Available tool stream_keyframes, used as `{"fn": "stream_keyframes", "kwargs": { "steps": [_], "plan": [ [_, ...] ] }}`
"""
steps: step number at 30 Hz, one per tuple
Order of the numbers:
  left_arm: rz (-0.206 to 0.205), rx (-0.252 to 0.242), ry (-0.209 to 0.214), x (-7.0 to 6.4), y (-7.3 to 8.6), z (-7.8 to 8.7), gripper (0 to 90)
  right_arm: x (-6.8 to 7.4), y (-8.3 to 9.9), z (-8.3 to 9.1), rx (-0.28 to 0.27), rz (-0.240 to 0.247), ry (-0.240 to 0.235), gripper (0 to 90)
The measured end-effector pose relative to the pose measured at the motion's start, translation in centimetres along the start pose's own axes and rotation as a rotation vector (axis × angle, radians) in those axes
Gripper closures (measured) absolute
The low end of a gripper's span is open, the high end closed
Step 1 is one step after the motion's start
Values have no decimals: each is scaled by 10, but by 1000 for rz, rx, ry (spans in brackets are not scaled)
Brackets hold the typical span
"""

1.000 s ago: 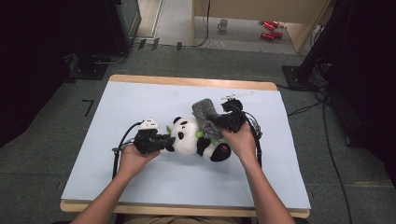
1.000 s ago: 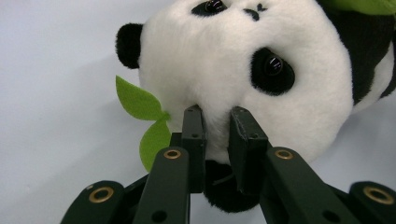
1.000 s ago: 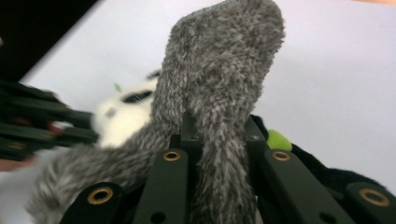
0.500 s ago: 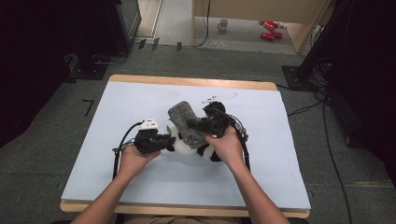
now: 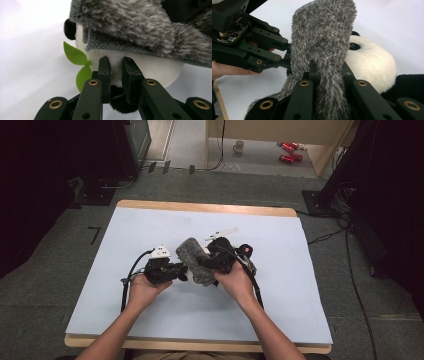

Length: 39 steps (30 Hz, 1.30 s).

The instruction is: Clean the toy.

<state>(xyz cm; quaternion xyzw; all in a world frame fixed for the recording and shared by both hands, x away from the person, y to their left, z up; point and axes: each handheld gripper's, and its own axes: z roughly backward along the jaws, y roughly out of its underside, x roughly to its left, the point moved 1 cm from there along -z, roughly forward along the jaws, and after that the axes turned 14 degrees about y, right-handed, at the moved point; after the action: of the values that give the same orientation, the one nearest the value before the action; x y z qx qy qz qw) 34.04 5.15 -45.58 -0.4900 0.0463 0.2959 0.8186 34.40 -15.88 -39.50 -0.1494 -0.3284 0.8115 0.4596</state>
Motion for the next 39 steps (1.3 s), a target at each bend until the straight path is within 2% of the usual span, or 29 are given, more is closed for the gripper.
{"fn": "stream_keyframes", "kwargs": {
  "steps": [5, 17, 24, 27, 30, 34, 36, 39],
  "plan": [
    [-29, 25, -24, -2, -3, -1, 797, -7, -1, 4, -5, 2, 30, 785],
    [-16, 5, 9, 4, -4, -1, 798, -33, 2, 18, -6, -70, 54, 782],
    [-16, -3, 25, 7, -4, -1, 787, -53, 4, 32, -23, -120, 120, 783],
    [-31, -16, 37, 10, -3, 1, 704, -56, 9, 27, -27, -136, 104, 784],
    [-17, -26, 54, 14, -3, 5, 588, -51, 10, 20, -19, -106, 124, 784],
    [-19, -36, 123, 14, -1, 9, 443, -48, 10, 19, -22, -88, 138, 784],
    [-63, -25, 141, 9, 1, 9, 402, -50, 10, 19, -25, -92, 136, 784],
    [-129, 14, 125, 2, 6, 4, 350, -52, 9, 18, -25, -104, 137, 784]
  ]
}}
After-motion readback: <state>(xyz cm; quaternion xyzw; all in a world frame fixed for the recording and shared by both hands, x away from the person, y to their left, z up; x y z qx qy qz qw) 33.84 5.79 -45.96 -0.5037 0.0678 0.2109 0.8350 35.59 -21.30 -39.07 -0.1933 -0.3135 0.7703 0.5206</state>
